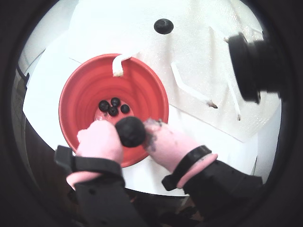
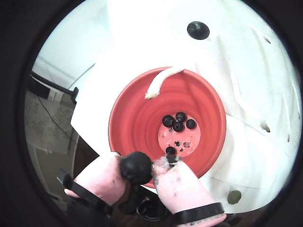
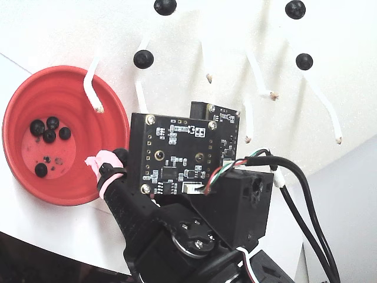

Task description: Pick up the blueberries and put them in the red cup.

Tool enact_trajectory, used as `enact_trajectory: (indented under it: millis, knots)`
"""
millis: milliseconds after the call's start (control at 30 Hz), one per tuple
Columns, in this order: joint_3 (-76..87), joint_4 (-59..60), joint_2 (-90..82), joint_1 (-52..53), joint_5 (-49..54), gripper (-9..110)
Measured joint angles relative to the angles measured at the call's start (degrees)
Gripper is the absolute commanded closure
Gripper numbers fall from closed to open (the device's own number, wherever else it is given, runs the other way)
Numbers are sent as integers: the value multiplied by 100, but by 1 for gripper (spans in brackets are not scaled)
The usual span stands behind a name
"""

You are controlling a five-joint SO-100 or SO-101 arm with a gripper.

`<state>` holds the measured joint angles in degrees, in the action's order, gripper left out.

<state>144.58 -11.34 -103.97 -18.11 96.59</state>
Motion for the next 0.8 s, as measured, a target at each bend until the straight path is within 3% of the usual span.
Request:
enact_trajectory:
  millis: [367, 600, 800]
  knots:
    - [-220, -334, 457, 0, 9, 91]
    - [-220, -483, 571, 9, 9, 81]
    - [-220, -483, 571, 88, 9, 81]
